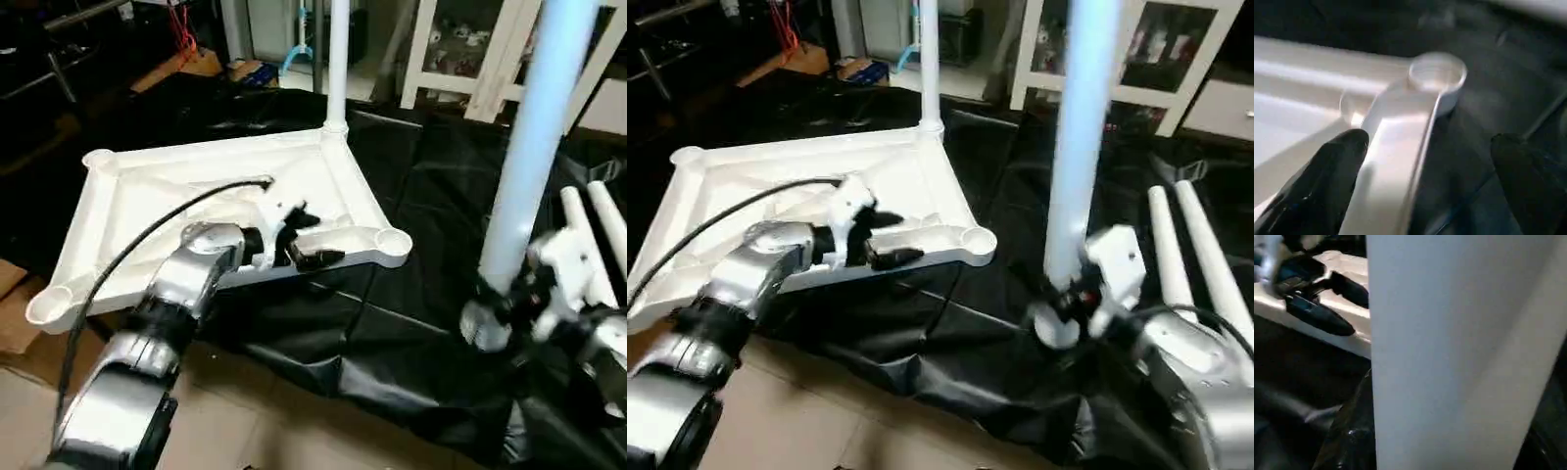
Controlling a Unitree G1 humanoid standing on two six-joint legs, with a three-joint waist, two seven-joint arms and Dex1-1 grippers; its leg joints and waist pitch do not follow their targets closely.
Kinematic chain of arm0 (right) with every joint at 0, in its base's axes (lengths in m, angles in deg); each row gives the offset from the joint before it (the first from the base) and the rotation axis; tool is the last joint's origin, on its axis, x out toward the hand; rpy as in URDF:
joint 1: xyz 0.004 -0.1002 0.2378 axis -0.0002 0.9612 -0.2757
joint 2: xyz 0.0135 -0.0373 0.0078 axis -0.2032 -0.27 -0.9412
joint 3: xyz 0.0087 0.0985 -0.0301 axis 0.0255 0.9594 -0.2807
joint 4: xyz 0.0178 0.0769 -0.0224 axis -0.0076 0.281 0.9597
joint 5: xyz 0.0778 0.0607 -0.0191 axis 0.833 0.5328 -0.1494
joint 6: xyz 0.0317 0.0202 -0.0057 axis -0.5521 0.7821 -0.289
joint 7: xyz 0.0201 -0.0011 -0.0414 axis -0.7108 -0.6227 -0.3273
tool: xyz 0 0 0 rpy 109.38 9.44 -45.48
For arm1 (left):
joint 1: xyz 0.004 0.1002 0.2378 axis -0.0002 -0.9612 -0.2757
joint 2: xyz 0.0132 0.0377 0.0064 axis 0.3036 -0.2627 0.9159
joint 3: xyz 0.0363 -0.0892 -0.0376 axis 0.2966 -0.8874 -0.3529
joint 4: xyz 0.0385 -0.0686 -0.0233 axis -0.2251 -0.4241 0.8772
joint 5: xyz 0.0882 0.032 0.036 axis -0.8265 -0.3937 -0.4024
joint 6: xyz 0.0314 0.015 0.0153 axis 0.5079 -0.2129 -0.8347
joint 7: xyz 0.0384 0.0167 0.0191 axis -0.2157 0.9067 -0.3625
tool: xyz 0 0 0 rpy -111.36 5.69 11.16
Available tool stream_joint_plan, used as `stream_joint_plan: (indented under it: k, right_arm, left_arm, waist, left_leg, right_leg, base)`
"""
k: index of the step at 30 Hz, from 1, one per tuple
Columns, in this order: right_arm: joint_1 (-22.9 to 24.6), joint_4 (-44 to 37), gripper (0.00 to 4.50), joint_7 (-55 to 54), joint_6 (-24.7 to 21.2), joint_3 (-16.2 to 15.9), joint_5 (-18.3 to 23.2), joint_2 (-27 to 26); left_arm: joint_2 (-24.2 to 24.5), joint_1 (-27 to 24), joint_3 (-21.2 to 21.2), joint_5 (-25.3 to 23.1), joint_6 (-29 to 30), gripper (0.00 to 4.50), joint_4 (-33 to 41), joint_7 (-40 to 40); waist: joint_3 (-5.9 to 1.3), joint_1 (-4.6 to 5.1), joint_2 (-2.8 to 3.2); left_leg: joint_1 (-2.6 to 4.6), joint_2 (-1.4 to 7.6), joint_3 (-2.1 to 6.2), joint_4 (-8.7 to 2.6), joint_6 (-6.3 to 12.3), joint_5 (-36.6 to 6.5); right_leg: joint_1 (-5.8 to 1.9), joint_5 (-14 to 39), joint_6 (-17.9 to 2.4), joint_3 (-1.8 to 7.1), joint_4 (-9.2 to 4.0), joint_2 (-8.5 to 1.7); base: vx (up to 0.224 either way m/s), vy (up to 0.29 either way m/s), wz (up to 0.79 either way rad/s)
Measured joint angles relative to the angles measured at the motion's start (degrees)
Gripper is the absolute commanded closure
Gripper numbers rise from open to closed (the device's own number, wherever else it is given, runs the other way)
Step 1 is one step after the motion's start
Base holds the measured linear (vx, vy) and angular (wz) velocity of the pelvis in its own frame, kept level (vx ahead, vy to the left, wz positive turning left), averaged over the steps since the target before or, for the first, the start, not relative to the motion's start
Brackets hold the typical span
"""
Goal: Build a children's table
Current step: Insert table leg to table base
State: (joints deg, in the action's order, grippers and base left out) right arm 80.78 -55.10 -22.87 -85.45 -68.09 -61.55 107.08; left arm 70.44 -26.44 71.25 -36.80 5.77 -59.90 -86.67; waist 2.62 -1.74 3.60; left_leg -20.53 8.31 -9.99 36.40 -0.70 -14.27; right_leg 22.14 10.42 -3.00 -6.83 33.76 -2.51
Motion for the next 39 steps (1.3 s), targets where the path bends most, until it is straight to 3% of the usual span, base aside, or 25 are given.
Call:
stream_joint_plan:
  k: [6,14,39]
  right_arm:
    - [0.2,-0.1,2.71,0.0,-0.4,2.4,1.0,0.5]
    - [2.1,-1.9,2.71,-0.1,-1.2,3.0,1.2,1.0]
    - [2.2,-2.2,2.71,0.4,-1.7,3.4,1.2,2.0]
  left_arm:
    - [-3.0,3.5,1.9,-3.0,-3.9,0.03,-8.8,0.6]
    - [-5.4,6.9,2.8,-6.5,-7.5,0.73,-19.9,2.7]
    - [-4.4,8.8,2.7,-10.5,-11.6,2.63,-27.2,2.3]
  waist:
    - [-0.11,0.15,0.43]
    - [-0.21,0.18,0.75]
    - [-0.33,0.21,0.96]
  left_leg:
    - [0.00,0.01,0.00,0.01,0.03,0.0]
    - [-0.06,0.01,0.01,0.02,0.04,0.0]
    - [-0.13,0.01,0.02,0.02,0.13,-0.1]
  right_leg:
    - [-0.03,0.0,0.1,-0.08,0.01,-0.02]
    - [-0.03,0.2,0.3,-0.11,-0.05,-0.04]
    - [-0.04,0.0,0.2,-0.15,-0.17,-0.07]
  base:
    - [0.000,0.000,0.00]
    - [0.000,0.000,0.00]
    - [0.000,0.000,0.00]
